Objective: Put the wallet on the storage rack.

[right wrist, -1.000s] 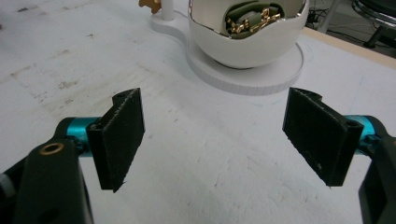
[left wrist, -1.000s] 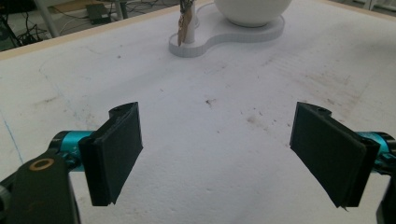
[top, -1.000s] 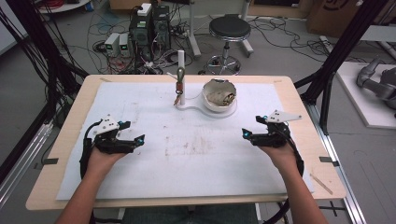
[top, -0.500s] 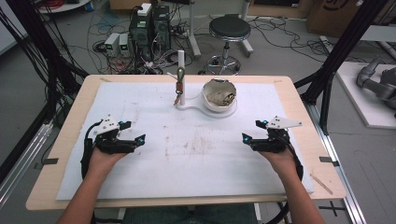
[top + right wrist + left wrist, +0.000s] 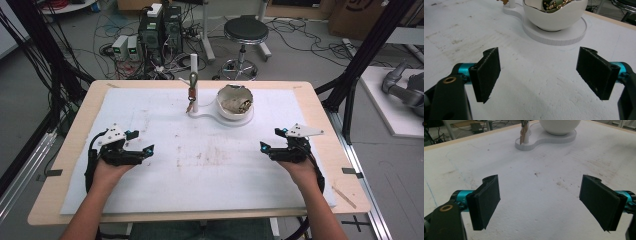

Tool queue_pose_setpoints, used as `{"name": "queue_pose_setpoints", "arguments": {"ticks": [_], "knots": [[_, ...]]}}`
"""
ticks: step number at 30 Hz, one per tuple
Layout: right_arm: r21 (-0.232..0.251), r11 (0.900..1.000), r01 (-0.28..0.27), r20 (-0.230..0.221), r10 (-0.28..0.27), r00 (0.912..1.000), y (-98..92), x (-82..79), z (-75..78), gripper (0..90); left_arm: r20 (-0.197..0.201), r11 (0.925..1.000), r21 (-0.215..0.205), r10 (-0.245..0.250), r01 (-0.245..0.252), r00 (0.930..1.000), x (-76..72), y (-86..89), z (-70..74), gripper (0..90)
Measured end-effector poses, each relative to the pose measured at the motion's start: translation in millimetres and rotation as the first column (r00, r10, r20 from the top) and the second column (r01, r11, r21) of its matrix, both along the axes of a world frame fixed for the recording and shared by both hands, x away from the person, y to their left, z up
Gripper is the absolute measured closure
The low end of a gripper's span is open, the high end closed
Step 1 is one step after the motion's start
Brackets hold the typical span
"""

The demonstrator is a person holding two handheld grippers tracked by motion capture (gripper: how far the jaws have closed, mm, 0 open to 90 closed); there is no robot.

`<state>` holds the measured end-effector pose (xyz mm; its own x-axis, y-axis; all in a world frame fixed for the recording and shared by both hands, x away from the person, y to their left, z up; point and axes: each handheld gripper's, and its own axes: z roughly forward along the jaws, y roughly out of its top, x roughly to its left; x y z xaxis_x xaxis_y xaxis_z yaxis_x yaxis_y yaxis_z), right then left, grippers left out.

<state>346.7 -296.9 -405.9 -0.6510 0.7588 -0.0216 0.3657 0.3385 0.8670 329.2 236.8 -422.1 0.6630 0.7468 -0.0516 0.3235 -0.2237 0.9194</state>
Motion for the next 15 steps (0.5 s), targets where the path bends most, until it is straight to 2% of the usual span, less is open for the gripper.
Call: {"name": "queue_pose_setpoints", "arguments": {"ticks": [15], "knots": [[-0.004,1.0,-0.001,-0.001,0.001,1.0,-0.4,0.0,-0.1,20.0,-0.004,1.0,0.003,-0.002,0.002,1.0,0.4,-1.2,-0.3,16.8]]}}
